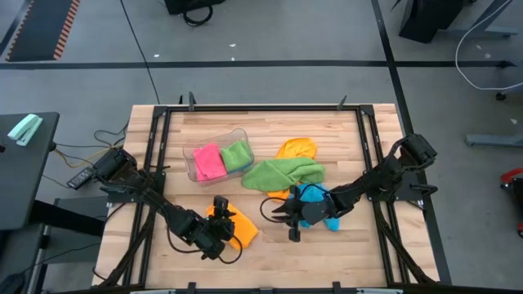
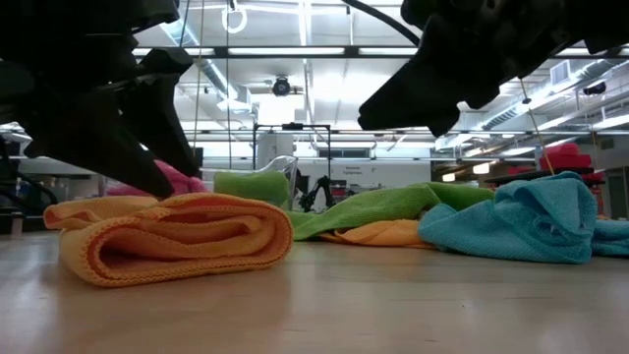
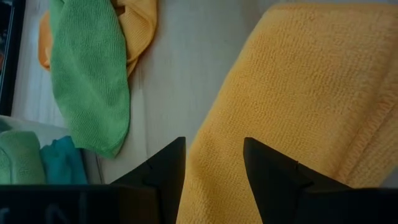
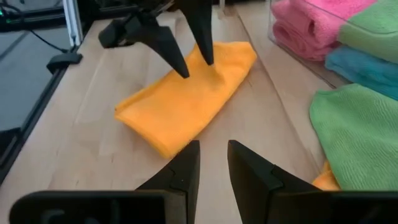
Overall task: Fold microfiber towels
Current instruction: Fold the bottom yellow microfiber towel
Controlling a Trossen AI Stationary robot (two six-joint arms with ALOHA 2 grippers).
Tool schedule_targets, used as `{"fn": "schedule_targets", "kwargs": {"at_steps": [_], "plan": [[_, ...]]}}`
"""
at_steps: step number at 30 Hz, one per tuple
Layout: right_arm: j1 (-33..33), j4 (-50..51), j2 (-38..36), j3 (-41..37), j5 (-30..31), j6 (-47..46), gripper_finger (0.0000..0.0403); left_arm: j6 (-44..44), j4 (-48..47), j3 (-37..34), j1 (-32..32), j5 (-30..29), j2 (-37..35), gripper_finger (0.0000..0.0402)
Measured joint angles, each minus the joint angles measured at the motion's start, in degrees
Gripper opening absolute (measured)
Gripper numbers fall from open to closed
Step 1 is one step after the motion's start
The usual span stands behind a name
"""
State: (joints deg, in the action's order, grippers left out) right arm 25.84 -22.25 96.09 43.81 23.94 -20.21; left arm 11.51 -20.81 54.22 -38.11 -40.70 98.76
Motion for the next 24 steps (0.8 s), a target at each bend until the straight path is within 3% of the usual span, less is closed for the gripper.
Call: {"fn": "schedule_targets", "kwargs": {"at_steps": [5, 11, 24], "plan": [[0.0, -4.6, 2.5, 0.2, -0.2, 2.4, 0.0092, -1.0, -0.4, 0.7, -0.7, 0.0, 0.0, 0.0172], [0.0, -5.7, 10.7, 6.8, -2.3, 8.1, 0.0092, -0.8, -0.6, 1.0, -0.7, 0.0, -0.1, 0.0172], [0.7, 8.3, 23.1, 24.8, -6.1, 18.0, 0.0092, 1.6, -3.3, 1.1, -0.8, 0.0, -0.1, 0.0172]]}}
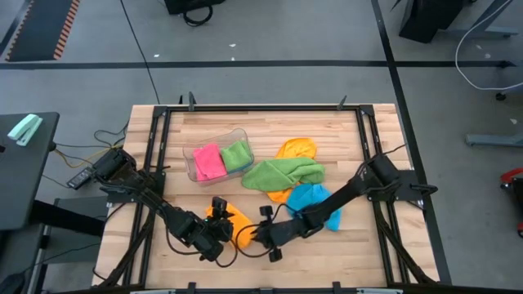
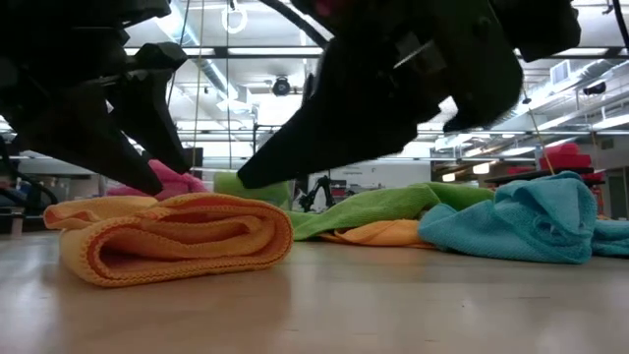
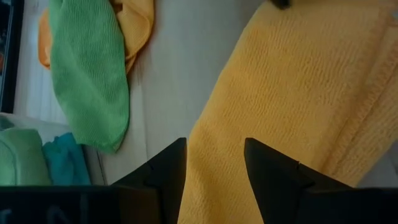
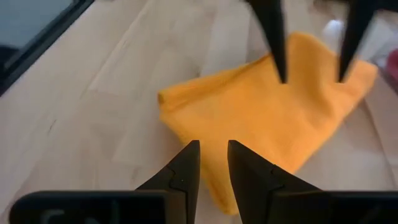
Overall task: Fold microfiber towels
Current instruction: Fold the bottom yellow microfiber towel
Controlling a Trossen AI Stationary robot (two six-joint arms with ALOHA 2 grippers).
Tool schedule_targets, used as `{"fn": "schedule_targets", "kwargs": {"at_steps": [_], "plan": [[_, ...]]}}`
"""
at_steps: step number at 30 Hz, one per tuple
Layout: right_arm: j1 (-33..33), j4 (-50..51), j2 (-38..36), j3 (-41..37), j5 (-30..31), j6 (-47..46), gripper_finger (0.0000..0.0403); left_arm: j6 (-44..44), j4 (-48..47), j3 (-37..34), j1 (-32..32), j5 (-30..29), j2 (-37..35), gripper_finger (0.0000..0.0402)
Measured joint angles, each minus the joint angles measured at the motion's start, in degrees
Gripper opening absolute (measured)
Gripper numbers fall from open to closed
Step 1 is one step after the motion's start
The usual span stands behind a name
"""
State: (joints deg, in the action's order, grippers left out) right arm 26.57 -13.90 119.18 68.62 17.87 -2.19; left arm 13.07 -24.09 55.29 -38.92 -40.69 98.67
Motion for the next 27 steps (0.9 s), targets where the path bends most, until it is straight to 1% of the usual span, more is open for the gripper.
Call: {"fn": "schedule_targets", "kwargs": {"at_steps": [3, 6, 8, 14, 17, 21, 27], "plan": [[0.3, 1.3, 0.2, 0.3, 0.0, 0.4, 0.0092, 0.2, -0.3, 0.0, -0.3, 0.0, 0.0, 0.0172], [0.2, 1.4, 0.2, 0.1, 0.0, 0.4, 0.0101, 0.5, -0.3, 0.0, -0.4, 0.0, 0.0, 0.0172], [0.2, 1.5, 0.2, 0.1, 0.0, 0.3, 0.0113, 1.7, -0.9, 0.0, -0.5, 0.3, 0.0, 0.0172], [0.2, 1.8, 0.1, 0.1, 0.0, -0.2, 0.0157, 4.7, -4.0, 0.0, -0.6, 5.2, 0.0, 0.0172], [0.2, 1.8, 0.1, 0.1, 0.0, -1.1, 0.017, 5.7, -4.6, 0.0, -0.5, 5.5, 0.0, 0.0172], [0.2, 1.9, 0.1, 0.1, 0.0, -2.6, 0.0178, 5.4, -4.3, 0.0, -0.5, 5.5, 0.0, 0.0172], [0.2, 1.9, 0.1, 0.0, 0.0, -2.9, 0.0179, 4.8, -3.5, 0.0, -0.4, 4.8, 0.0, 0.0172]]}}
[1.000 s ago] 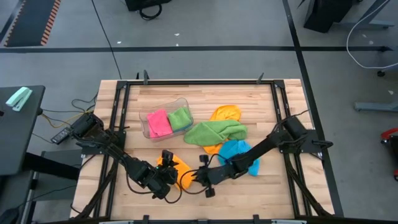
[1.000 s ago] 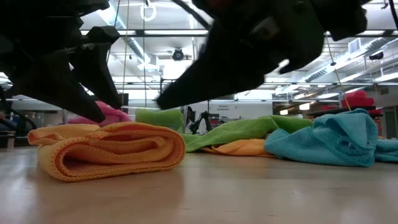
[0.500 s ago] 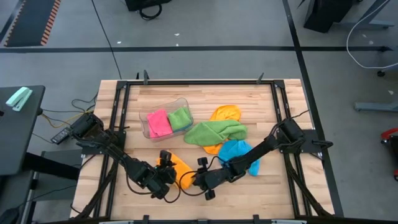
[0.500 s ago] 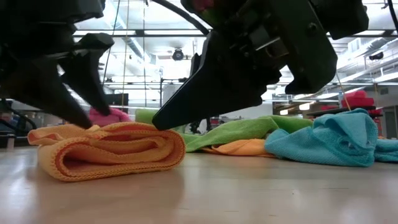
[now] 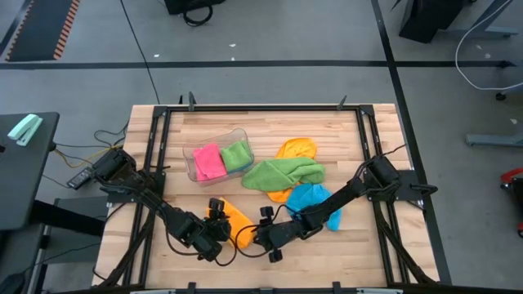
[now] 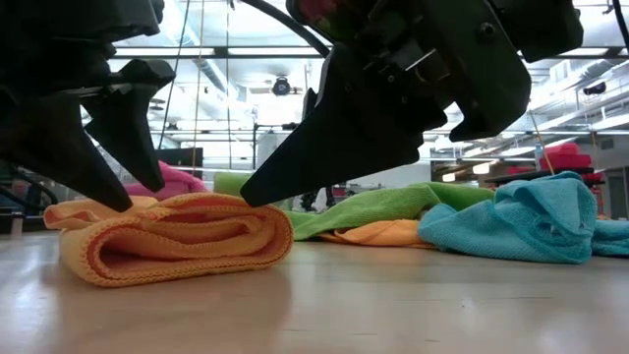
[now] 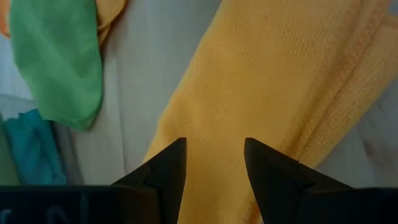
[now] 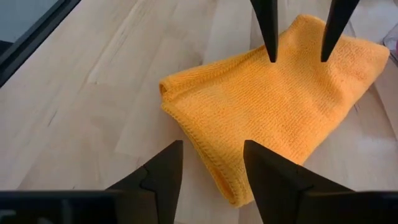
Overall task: Fold microfiber towels
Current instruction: Fold the bottom yellow microfiber towel
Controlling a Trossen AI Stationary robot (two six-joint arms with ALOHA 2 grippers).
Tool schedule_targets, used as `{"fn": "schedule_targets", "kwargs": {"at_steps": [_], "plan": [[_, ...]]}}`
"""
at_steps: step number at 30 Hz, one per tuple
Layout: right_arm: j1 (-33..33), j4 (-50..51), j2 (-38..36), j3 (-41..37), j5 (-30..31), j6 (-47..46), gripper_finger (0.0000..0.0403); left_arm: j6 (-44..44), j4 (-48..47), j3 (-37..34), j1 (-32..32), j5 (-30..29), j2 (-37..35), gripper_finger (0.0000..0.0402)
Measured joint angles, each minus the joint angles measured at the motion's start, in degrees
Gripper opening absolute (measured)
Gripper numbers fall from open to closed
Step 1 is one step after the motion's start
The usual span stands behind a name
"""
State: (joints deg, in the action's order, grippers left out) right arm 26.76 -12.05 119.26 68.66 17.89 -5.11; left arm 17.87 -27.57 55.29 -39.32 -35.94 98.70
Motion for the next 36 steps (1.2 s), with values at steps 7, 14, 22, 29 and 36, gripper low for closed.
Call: {"fn": "schedule_targets", "kwargs": {"at_steps": [7, 14, 22, 29, 36], "plan": [[-0.3, 4.4, -0.8, 1.7, 4.6, 6.7, 0.0179, -0.7, 0.1, 0.0, 0.6, -1.3, 0.0, 0.0172], [0.5, 9.4, -1.3, 3.0, 8.2, 9.2, 0.0179, 0.3, 0.4, 0.0, 0.5, 0.1, 0.0, 0.0172], [0.5, 8.7, -1.3, 3.0, 5.7, 10.0, 0.0212, -2.0, 0.4, 0.0, 0.5, 0.2, 0.0, 0.0172], [-0.9, 7.2, -1.2, 3.0, 1.2, 12.5, 0.0248, -5.1, 0.6, 0.0, 0.5, -0.2, 0.0, 0.0172], [-0.5, 7.0, -1.2, 3.0, 0.0, 13.8, 0.0265, -5.5, 0.5, 0.0, 0.5, 0.3, 0.0, 0.0172]]}}
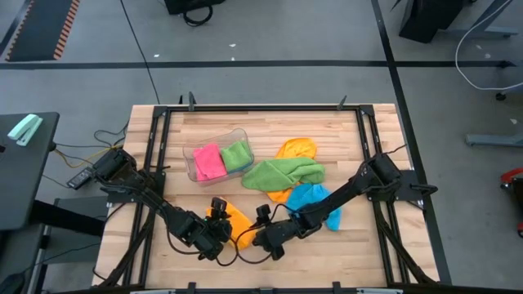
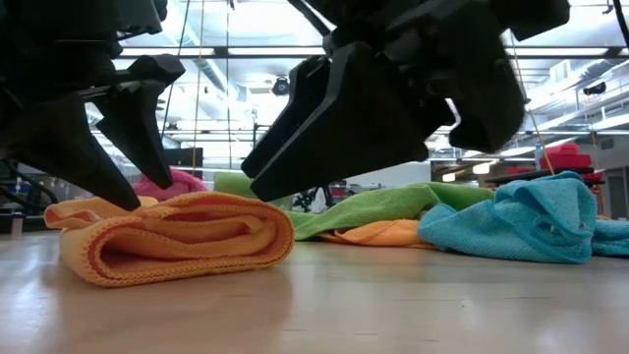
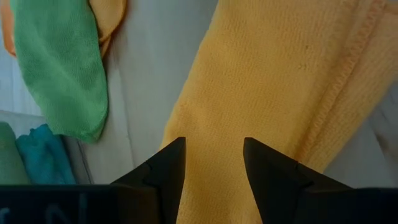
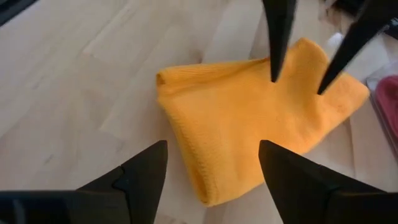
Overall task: Fold microfiber towels
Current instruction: Fold the bottom yellow microfiber towel
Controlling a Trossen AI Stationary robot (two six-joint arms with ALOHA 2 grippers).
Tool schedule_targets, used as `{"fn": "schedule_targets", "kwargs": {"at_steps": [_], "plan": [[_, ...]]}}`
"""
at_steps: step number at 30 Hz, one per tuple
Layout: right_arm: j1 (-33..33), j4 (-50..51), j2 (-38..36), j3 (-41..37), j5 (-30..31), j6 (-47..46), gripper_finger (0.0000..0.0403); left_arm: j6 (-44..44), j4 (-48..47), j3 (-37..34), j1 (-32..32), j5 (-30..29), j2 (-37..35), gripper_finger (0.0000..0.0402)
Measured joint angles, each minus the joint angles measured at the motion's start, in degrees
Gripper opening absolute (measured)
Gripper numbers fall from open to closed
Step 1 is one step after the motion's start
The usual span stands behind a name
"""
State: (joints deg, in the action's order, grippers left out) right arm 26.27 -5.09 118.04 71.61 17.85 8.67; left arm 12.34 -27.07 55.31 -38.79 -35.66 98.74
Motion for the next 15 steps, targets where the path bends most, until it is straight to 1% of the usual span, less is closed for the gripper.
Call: {"fn": "schedule_targets", "kwargs": {"at_steps": [5, 10, 15], "plan": [[1.1, -0.9, 0.0, 0.0, 0.0, 2.6, 0.0276, 2.0, -7.2, 3.9, -1.2, 1.4, -0.6, 0.0172], [2.1, -2.2, 0.0, 0.0, -0.1, 0.9, 0.0288, 1.7, -7.3, 5.2, -3.6, 1.5, -0.6, 0.0172], [4.0, -6.0, 0.0, 0.1, 0.0, 4.0, 0.0289, 1.8, -6.4, 5.2, -5.2, 1.5, -0.7, 0.0172]]}}
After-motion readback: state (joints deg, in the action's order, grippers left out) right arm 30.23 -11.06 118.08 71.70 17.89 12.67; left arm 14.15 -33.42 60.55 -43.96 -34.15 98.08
